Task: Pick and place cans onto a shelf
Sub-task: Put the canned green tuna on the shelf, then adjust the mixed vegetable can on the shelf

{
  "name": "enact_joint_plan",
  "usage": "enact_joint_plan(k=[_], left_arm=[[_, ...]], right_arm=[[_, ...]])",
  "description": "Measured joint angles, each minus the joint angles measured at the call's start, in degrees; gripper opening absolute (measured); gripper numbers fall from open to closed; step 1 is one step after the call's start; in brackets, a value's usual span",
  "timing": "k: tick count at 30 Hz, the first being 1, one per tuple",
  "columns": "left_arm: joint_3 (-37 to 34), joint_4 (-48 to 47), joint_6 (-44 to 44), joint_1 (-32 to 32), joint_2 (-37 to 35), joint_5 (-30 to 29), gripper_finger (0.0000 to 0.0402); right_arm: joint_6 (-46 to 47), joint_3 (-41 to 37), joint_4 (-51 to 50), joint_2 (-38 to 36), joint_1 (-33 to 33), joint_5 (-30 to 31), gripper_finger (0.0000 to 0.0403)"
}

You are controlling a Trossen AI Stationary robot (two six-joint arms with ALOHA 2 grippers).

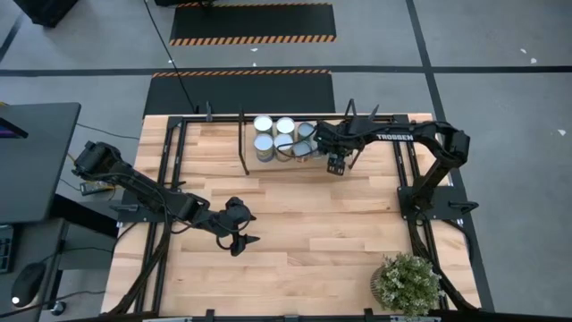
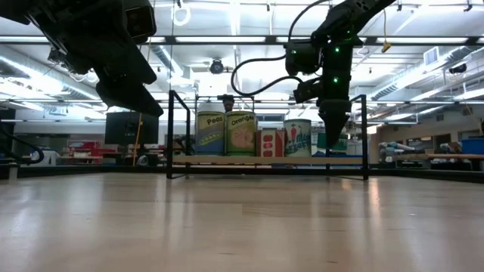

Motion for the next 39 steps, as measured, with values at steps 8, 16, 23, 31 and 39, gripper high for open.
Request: enact_joint_plan(k=[8,16,23,31,39], left_arm=[[0.00,0.00,0.00,0.06,0.00,-0.38,0.0354],[0.00,0.01,0.00,0.06,0.00,-0.39,0.0354],[0.00,-0.01,-0.02,0.06,0.00,-0.41,0.0354],[0.00,0.01,-0.04,0.06,0.02,-0.41,0.0354],[0.00,0.01,-0.02,0.06,0.02,-0.41,0.0354]], right_arm=[[1.98,0.00,0.26,0.04,-1.88,-2.99,0.0311],[0.39,0.00,0.35,0.04,-2.48,-3.54,0.0345],[-0.78,0.25,-0.36,0.04,-2.30,-1.61,0.0386],[0.42,8.25,-11.10,-0.02,-0.18,1.47,0.0381],[-3.69,14.71,-9.37,-0.11,0.72,6.65,0.0374]])
